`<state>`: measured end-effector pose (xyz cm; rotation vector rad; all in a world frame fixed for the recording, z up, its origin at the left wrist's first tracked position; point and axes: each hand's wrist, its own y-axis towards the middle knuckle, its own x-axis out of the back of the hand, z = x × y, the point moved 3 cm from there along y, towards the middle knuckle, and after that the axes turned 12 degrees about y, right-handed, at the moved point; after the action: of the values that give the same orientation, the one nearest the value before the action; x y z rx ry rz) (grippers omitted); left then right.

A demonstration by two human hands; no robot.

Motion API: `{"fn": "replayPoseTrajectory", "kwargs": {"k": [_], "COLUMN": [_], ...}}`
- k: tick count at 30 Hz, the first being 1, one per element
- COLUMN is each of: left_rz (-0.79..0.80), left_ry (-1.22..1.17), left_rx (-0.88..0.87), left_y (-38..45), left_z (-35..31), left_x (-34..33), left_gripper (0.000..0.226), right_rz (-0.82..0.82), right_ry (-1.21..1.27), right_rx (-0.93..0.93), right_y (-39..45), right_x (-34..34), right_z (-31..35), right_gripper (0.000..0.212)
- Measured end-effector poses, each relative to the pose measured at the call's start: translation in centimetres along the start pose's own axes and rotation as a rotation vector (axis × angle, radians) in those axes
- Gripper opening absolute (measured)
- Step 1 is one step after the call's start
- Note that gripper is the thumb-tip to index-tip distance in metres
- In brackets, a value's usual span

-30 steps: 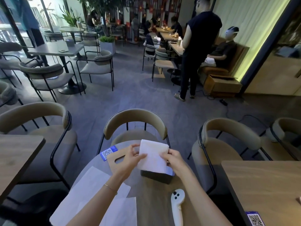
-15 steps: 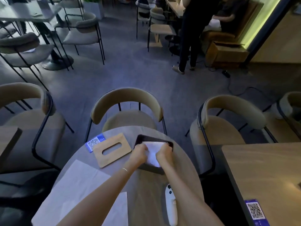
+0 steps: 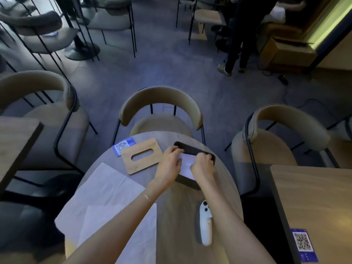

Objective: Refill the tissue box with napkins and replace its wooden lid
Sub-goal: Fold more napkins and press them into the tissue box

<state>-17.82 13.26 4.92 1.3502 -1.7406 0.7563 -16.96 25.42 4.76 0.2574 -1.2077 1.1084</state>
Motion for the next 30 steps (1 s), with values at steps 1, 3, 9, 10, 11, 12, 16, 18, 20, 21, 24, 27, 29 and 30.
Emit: {"fn": "replayPoseTrajectory", "kwargs": {"k": [1,3,9,10,11,12,16,18,20,21,24,27,29,30], "left_rz": [-0.115,-0.252,0.155,0.177,0.183,0.188,0.169,0.155,0.131,0.107,-0.011,-0.120,-0.187,-0.214], "left_ry": [-0.063,-0.157,0.188,0.162,0.128,0.090,0.007,-0.038,-0.074,-0.085,-0.125,-0.181,-0.218,-0.254], "left_rx": [0.049,0.263,0.847,0.879,0.890,0.886,0.819,0.788,0.762,0.745,0.672,0.600,0.562,0.548], "left_y": [-1.6,-5.8,-18.8,-20.1,-21.1,-21.9,-23.3,-23.5,-23.7,-23.8,-23.7,-22.5,-21.2,-20.5], "left_z": [0.9,3.7,11.3,12.1,12.7,13.2,14.0,14.1,14.2,14.3,14.2,13.6,12.8,12.3], "left_x": [0.9,1.6,-1.7,-2.1,-2.5,-2.8,-3.2,-3.0,-2.9,-2.7,-1.7,0.0,1.3,2.0], "left_gripper": [0.034,0.044,0.131,0.138,0.142,0.143,0.142,0.140,0.137,0.134,0.122,0.110,0.101,0.097], "right_rz": [-0.071,-0.144,0.531,0.582,0.615,0.634,0.658,0.668,0.681,0.700,0.836,0.877,0.844,0.827], "right_ry": [-0.059,-0.021,0.156,0.107,0.058,0.009,-0.137,-0.162,-0.133,-0.092,0.120,0.294,0.404,0.450], "right_rx": [0.112,0.391,0.547,0.540,0.542,0.553,0.539,0.527,0.532,0.521,0.452,0.440,0.448,0.447], "right_y": [-0.8,-2.9,-10.0,-11.1,-12.0,-12.7,-13.7,-13.9,-13.9,-13.8,-13.6,-12.9,-12.2,-11.8], "right_x": [0.4,-0.2,-10.8,-12.7,-14.4,-15.7,-18.0,-17.8,-17.2,-16.7,-14.1,-10.1,-7.2,-5.9], "right_z": [1.0,3.5,7.4,7.2,6.8,6.4,5.3,5.3,5.7,5.9,7.2,8.5,9.1,9.3], "right_gripper": [0.037,0.031,0.025,0.028,0.031,0.033,0.036,0.021,0.016,0.020,0.035,0.013,0.006,0.004]}}
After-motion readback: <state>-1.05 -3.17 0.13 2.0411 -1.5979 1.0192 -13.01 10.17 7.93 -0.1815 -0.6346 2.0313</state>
